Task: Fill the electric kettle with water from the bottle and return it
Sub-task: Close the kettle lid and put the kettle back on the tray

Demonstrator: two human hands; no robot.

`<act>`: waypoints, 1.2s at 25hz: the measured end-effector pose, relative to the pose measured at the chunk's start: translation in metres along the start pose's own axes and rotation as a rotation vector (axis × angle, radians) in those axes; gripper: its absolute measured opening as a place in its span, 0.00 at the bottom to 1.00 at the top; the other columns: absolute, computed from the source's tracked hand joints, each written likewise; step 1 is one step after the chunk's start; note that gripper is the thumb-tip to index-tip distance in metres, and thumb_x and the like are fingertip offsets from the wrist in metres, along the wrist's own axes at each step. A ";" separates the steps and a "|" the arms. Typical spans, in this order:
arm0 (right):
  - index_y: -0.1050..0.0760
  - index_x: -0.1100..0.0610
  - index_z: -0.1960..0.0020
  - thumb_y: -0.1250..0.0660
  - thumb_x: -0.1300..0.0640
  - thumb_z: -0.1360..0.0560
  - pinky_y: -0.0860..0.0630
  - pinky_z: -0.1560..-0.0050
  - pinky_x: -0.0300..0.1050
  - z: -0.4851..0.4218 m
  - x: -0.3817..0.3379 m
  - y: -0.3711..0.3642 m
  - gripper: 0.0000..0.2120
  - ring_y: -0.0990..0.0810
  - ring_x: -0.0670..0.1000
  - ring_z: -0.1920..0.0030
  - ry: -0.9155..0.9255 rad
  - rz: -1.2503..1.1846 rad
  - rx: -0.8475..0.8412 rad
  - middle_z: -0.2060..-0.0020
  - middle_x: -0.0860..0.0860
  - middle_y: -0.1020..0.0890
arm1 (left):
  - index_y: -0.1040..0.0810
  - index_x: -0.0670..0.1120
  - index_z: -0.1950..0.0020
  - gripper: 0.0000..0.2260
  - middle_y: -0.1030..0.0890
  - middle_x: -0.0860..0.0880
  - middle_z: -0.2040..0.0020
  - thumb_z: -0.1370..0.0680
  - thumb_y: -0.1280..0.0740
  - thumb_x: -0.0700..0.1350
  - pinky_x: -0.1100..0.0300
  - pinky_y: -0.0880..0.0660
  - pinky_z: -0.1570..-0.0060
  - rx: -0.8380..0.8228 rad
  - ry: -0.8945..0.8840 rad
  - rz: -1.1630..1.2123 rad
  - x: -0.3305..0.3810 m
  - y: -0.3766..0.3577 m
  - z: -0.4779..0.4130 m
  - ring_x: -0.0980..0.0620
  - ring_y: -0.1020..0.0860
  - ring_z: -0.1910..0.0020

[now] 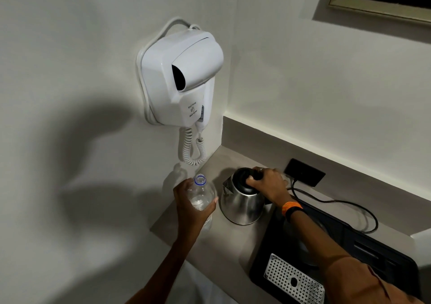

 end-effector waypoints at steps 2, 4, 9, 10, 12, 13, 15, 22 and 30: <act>0.18 0.50 0.53 0.33 0.41 0.31 0.27 0.40 0.60 0.001 -0.002 -0.003 0.15 0.23 0.61 0.42 0.005 0.026 -0.016 0.61 0.50 0.19 | 0.28 0.51 0.38 0.34 0.29 0.56 0.42 0.39 0.19 0.56 0.74 0.29 0.42 0.035 0.007 0.027 0.007 0.003 0.000 0.60 0.25 0.42; 0.18 0.49 0.49 0.36 0.41 0.29 0.32 0.42 0.60 0.004 -0.002 -0.004 0.16 0.26 0.61 0.39 0.014 0.037 -0.007 0.57 0.51 0.18 | 0.29 0.52 0.39 0.32 0.28 0.53 0.43 0.38 0.19 0.54 0.72 0.28 0.42 0.072 -0.006 0.032 0.014 0.005 -0.002 0.56 0.24 0.44; 0.18 0.47 0.45 0.36 0.37 0.25 0.33 0.40 0.63 0.009 0.002 -0.001 0.18 0.27 0.60 0.37 0.026 0.069 -0.009 0.48 0.52 0.15 | 0.27 0.47 0.42 0.24 0.28 0.54 0.44 0.32 0.19 0.40 0.67 0.24 0.43 0.087 -0.104 -0.014 0.034 0.007 -0.018 0.59 0.24 0.44; 0.19 0.48 0.45 0.35 0.38 0.25 0.33 0.41 0.63 0.009 0.000 -0.002 0.17 0.27 0.60 0.37 0.031 0.088 -0.003 0.48 0.53 0.15 | 0.27 0.47 0.41 0.22 0.28 0.56 0.45 0.30 0.21 0.38 0.70 0.25 0.43 0.075 -0.145 -0.018 0.040 0.006 -0.018 0.62 0.24 0.44; 0.20 0.50 0.44 0.35 0.41 0.24 0.33 0.41 0.63 0.009 -0.005 -0.005 0.16 0.27 0.62 0.38 0.048 0.143 0.011 0.48 0.54 0.16 | 0.26 0.44 0.39 0.16 0.28 0.55 0.44 0.24 0.27 0.39 0.74 0.28 0.41 0.021 -0.262 -0.066 0.049 0.003 -0.016 0.65 0.25 0.42; 0.21 0.50 0.41 0.35 0.41 0.24 0.33 0.41 0.64 0.010 -0.005 -0.006 0.17 0.27 0.62 0.37 0.053 0.165 0.013 0.47 0.55 0.16 | 0.26 0.43 0.38 0.12 0.27 0.53 0.43 0.21 0.31 0.42 0.75 0.29 0.40 -0.007 -0.318 -0.103 0.052 0.001 -0.014 0.65 0.25 0.42; 0.23 0.50 0.34 0.36 0.41 0.23 0.34 0.38 0.65 0.010 -0.002 -0.009 0.22 0.29 0.61 0.34 0.052 0.181 0.003 0.42 0.55 0.17 | 0.25 0.43 0.37 0.10 0.26 0.50 0.41 0.16 0.38 0.45 0.74 0.30 0.38 -0.040 -0.426 -0.182 0.057 0.000 -0.011 0.60 0.24 0.43; 0.30 0.49 0.24 0.36 0.38 0.22 0.36 0.34 0.67 0.007 0.005 -0.012 0.30 0.32 0.59 0.30 0.050 0.175 0.005 0.33 0.54 0.21 | 0.22 0.40 0.31 0.20 0.17 0.44 0.49 0.23 0.32 0.30 0.57 0.23 0.47 -0.150 -0.768 -0.564 0.060 -0.011 -0.016 0.46 0.21 0.51; 0.29 0.48 0.25 0.35 0.36 0.23 0.37 0.34 0.66 0.009 0.007 -0.013 0.30 0.32 0.59 0.30 0.042 0.156 0.019 0.32 0.54 0.22 | 0.42 0.53 0.20 0.25 0.29 0.67 0.27 0.16 0.41 0.41 0.66 0.27 0.34 -0.313 -0.219 0.099 0.060 -0.001 -0.024 0.60 0.26 0.30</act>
Point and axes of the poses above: each hand's wrist, its own z-axis away from the middle knuckle, its own y-axis out of the back of the hand, x = y × z, the point moved 6 cm from there along -z, towards the middle knuckle
